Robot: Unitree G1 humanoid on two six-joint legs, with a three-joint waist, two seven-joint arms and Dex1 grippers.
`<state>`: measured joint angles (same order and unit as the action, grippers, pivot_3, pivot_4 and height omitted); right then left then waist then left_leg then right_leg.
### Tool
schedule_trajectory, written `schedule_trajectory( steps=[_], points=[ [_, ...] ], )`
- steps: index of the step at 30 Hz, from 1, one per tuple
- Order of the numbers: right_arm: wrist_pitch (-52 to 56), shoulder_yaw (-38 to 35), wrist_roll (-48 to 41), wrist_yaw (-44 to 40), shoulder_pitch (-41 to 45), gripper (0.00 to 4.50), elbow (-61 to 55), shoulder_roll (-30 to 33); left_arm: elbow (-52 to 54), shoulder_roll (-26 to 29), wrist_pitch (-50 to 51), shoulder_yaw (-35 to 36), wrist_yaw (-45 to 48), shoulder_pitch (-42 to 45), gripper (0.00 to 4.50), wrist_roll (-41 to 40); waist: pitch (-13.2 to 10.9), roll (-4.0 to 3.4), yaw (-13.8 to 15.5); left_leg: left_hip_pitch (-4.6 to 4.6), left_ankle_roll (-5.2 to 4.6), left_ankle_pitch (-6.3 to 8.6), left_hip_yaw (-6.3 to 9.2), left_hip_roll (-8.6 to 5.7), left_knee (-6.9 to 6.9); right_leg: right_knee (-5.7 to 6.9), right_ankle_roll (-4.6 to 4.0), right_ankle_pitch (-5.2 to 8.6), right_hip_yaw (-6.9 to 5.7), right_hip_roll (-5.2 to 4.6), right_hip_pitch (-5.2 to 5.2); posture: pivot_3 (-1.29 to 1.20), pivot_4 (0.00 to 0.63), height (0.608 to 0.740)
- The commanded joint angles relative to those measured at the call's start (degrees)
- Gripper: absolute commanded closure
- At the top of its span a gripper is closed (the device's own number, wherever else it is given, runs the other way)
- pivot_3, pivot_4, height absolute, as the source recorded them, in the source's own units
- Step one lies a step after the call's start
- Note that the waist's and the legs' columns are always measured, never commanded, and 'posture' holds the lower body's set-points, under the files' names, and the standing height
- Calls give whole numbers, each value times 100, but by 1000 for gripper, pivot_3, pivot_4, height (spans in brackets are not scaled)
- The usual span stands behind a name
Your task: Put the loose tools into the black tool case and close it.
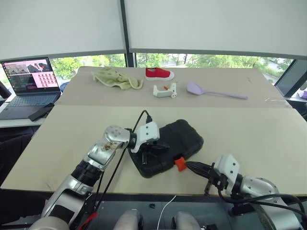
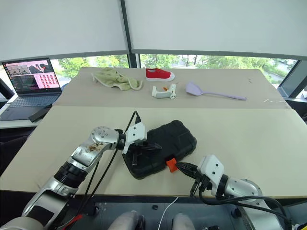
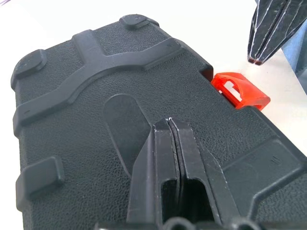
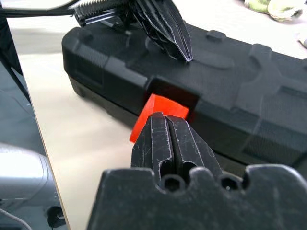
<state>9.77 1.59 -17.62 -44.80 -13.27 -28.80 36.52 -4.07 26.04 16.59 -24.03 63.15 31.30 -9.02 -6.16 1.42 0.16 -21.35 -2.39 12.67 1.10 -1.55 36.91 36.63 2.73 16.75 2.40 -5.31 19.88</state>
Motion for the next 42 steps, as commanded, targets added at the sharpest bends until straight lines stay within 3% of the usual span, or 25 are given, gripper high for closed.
schedule_trajectory(
  steps=[1, 4, 22, 42],
  points=[
    [129, 123, 139, -27, 224, 4500, 20, 73, -616, 197, 535, -655, 104, -634, 4443, 506, 16, -2, -2, 8, 0, 6, 0, 5, 0, -2, -4, 5, 0, -3, -9, 0, 150, 740],
    [340, 290, 244, -73, 414, 4500, 166, 123, -650, 131, 560, -565, -9, -636, 4443, 481, 21, -6, 1, 34, 6, 24, 2, 22, 0, -9, -14, 22, -1, -3, -59, 0, 150, 740],
    [474, 876, 615, -135, 928, 4500, 634, -51, -681, 62, 559, -453, -97, -619, 4443, 438, 27, -18, 13, 25, 47, 52, 17, 46, -6, -59, -51, 49, 13, -18, -65, 0, 150, 740],
    [23, 475, 522, -61, 1401, 4500, 690, -627, -712, 151, 741, -728, 104, -722, 4443, 548, 5, -32, -35, -2, 52, 55, 17, 47, -48, -85, -31, 65, 12, -40, -55, 0, 150, 740]
  ],
)
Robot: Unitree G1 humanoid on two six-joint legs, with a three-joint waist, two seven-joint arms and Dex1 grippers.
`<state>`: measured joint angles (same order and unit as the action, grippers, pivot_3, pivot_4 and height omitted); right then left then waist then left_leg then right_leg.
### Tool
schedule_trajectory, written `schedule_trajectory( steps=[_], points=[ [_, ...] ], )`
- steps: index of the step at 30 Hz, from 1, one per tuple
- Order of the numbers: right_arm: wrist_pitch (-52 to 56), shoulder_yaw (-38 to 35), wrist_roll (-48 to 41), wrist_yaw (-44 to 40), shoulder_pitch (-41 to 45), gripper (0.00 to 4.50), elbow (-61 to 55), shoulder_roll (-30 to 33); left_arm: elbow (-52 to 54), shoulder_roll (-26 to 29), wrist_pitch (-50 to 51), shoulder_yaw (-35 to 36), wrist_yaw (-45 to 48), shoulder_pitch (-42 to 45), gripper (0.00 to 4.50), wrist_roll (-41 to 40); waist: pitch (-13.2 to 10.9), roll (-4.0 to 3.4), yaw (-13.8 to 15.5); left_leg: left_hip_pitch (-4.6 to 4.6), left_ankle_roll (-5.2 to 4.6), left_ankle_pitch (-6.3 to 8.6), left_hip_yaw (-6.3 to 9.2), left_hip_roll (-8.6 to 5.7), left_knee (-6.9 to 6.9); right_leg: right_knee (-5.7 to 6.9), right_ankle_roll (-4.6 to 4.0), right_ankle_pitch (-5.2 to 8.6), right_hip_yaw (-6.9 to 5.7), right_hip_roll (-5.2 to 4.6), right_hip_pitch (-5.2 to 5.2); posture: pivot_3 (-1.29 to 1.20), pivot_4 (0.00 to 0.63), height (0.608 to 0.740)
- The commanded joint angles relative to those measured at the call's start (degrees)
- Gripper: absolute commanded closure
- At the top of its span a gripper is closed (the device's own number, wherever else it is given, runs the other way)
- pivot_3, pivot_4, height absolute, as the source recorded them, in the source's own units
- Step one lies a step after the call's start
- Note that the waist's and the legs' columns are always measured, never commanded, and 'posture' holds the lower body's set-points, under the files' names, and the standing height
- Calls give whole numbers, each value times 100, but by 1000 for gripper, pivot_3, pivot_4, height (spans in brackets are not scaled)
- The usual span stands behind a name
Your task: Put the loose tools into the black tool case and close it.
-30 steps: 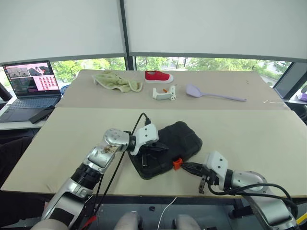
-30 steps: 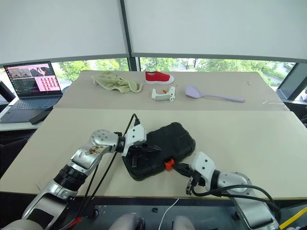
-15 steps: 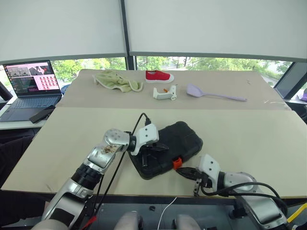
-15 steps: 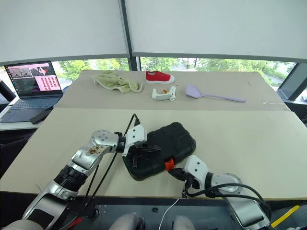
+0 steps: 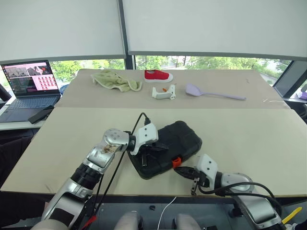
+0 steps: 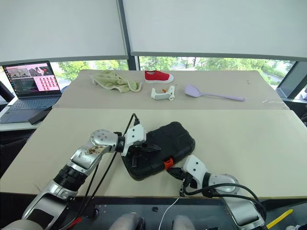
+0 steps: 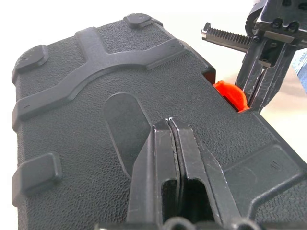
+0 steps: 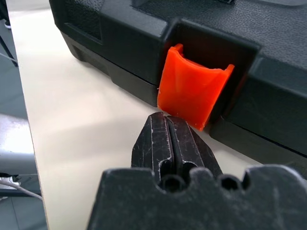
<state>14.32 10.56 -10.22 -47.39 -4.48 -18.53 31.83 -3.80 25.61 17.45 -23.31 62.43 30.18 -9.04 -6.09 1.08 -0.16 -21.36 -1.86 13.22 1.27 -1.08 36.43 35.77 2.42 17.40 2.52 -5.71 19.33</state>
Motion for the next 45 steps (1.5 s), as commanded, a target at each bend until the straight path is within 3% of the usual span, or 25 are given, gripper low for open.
schedule_trajectory(
  steps=[1, 11, 24, 38, 45],
  points=[
    [-434, -444, -219, 213, 553, 4500, -316, -176, -729, 197, 669, -800, 175, -627, 4443, 543, -4, 1, -9, 0, 0, 0, 0, 0, -4, -1, 0, 0, -1, -2, 2, 0, 150, 740],
    [-495, -283, -18, 240, 930, 4500, -30, -336, -724, 216, 681, -811, 178, -717, 4443, 520, -18, 13, -61, -4, 0, 0, -10, -3, -42, -2, -3, -3, -27, -35, 38, 0, 150, 740],
    [-110, -413, -401, -74, 1159, 4500, -373, -111, -823, 167, 482, -686, 74, -815, 4443, 533, -19, 15, -77, -35, 0, 0, -14, 2, -49, -1, -9, -20, -49, -47, 85, 0, 150, 740],
    [294, -460, -695, -24, 1334, 4500, -286, -340, -941, 45, 303, -497, 30, -878, 4443, 474, -35, 8, -86, -7, 3, 1, -14, 47, -58, -2, -25, -41, -163, -78, 92, 0, 150, 740],
    [137, -225, -526, -66, 1338, 4500, 42, -460, -799, -12, 252, -366, -85, -1074, 4443, 492, -3, -37, 87, 14, 51, 29, -20, 91, -78, -71, -3, -67, -222, -64, 84, 0, 150, 740]
  ],
)
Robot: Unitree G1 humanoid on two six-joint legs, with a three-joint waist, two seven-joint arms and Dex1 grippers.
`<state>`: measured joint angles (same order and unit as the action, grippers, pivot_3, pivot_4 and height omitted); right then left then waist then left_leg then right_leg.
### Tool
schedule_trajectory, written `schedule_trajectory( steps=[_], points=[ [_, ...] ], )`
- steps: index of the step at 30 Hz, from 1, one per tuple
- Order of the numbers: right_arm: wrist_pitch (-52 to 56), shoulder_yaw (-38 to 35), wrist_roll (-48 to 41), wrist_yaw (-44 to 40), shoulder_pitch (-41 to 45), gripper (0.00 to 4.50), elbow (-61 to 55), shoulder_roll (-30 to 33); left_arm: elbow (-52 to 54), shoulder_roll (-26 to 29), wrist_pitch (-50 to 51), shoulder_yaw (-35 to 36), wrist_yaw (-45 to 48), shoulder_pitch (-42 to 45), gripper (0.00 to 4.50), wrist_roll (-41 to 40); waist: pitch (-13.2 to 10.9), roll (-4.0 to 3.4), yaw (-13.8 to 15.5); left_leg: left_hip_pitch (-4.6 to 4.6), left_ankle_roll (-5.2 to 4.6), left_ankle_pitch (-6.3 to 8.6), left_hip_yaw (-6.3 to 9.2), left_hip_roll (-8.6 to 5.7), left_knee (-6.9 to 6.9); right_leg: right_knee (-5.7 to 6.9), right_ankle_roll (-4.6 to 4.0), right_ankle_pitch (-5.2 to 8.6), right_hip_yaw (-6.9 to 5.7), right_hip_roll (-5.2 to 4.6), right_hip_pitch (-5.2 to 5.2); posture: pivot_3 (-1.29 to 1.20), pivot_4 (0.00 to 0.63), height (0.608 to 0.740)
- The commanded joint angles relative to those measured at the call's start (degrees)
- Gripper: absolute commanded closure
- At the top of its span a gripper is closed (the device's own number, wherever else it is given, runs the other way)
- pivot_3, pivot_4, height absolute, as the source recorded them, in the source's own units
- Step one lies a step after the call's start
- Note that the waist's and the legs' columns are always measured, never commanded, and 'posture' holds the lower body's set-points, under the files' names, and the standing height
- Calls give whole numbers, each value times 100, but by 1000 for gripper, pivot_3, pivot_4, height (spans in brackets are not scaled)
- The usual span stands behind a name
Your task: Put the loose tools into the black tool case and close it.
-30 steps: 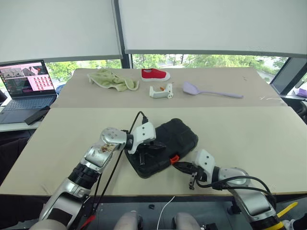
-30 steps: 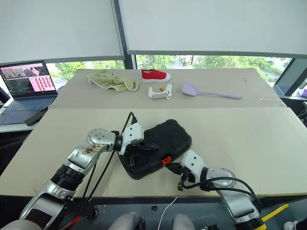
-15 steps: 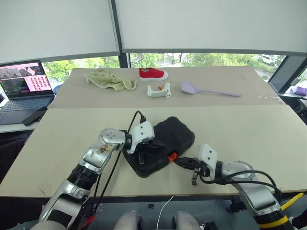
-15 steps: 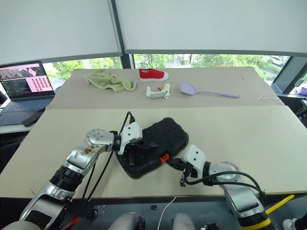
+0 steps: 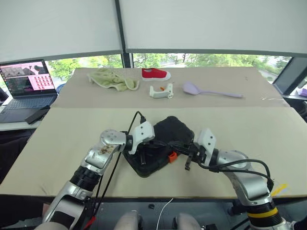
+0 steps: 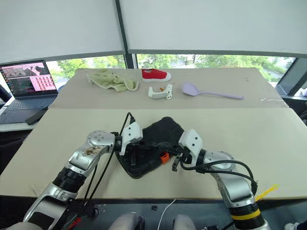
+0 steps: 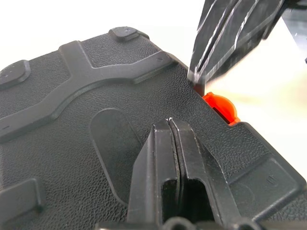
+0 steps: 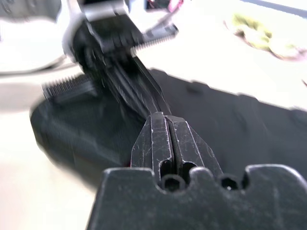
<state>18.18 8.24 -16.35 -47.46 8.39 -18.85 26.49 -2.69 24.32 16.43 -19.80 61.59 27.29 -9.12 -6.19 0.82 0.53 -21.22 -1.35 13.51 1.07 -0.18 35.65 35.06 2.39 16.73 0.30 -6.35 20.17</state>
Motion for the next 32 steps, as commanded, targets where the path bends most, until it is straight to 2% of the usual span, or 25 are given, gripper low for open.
schedule_trajectory(
  steps=[1, 5, 8, 9, 10, 11, 14, 17, 18, 21, 22, 24, 28, 32],
  points=[
    [-286, -30, 69, -109, 51, 4500, 88, 122, -884, 108, 298, -630, -34, -803, 4443, 468, 9, -14, 26, -1, 7, 5, -10, 0, 2, -3, -34, -20, 1, -3, -1, 0, 150, 740],
    [-418, -340, -198, -324, -48, 4500, -38, 317, -696, 75, 12, -219, -59, -894, 4443, 192, 10, -20, 24, -8, -13, 15, -24, -1, 2, -21, -37, -20, 8, -10, 1, 0, 150, 740],
    [-543, -914, -554, -502, -186, 4500, -135, 568, -119, 45, -215, 535, -131, -1087, 4443, -423, -10, -31, -5, -25, -9, 22, -24, 4, 1, -23, -74, 1, 11, -13, 15, 0, 150, 740],
    [-514, -1137, -685, -531, -241, 4500, -114, 661, 87, 84, -368, 759, -141, -1177, 3937, -572, -20, -31, -25, -48, -10, 21, -27, 7, 0, -21, -78, 3, 14, -12, 22, 0, 150, 740],
    [-434, -1332, -780, -559, -313, 4500, -85, 776, 313, 171, -419, 935, -80, -1268, 3824, -732, -36, -32, -47, -68, -16, 17, -28, 8, 1, -16, -70, -3, 14, -9, 44, 0, 150, 740],
    [-525, -1502, -790, -580, -377, 4212, -21, 857, 507, 261, -440, 1080, -49, -1363, 3462, -835, -53, -34, -62, -90, -34, 7, -29, 9, 2, -11, -49, -17, 14, -7, 74, 0, 150, 740],
    [-829, -1906, -798, -800, -677, 3386, 206, 1129, 1064, 479, -470, 1632, -108, -1681, 2427, -1236, -103, -51, -80, -127, -30, 8, -32, 13, 1, 1, -59, -23, 16, 16, 117, 0, 150, 740],
    [-1208, -2224, -723, -1011, -962, 2328, 515, 1333, 1538, 772, -430, 2194, -236, -2055, 1282, -1504, -140, -51, -76, -140, -17, 24, -31, 21, 1, -5, -65, -17, 13, 32, 125, 0, 150, 740],
    [-1366, -2335, -692, -1078, -1044, 2084, 646, 1399, 1668, 922, -306, 2425, -287, -2234, 1045, -1602, -147, -51, -71, -153, -18, 24, -32, 19, 4, -7, -62, -15, 13, 32, 135, 0, 150, 740],
    [-2071, -2606, -557, -1307, -1211, 924, 1089, 1554, 1741, 1373, -273, 3151, -261, -2947, 2, -1734, -194, -30, -63, -211, -17, 24, -43, 10, 24, 6, -52, -16, 14, 31, 192, 0, 150, 740],
    [-2329, -2654, -557, -1434, -1245, 510, 1257, 1574, 1690, 1470, -369, 3324, -309, -3169, 0, -1642, -204, -29, -63, -218, -16, 23, -46, 8, 31, 6, -48, -18, 11, 35, 198, 0, 150, 740],
    [-2764, -2678, -570, -1724, -1343, 33, 1559, 1622, 1583, 1613, -543, 3626, -373, -3576, 0, -1524, -216, -32, -46, -209, -17, 23, -66, 4, 32, 5, -42, -21, 8, 40, 195, 0, 150, 740],
    [-2791, -2732, -759, -1944, -1379, 33, 1879, 1665, 1173, 1735, -1089, 4100, -298, -4352, 0, -1291, -265, -14, -29, -203, -26, 29, -90, 7, 43, 8, -34, -26, 8, 53, 194, 0, 150, 740],
    [-3062, -2624, -655, -1931, -1179, 33, 2152, 1610, 1267, 1548, -1438, 4154, -551, -4528, 0, -1180, -290, -2, 1, -205, -26, 28, -90, 12, 62, 19, -36, -36, 19, 19, 199, 0, 150, 740]
  ],
)
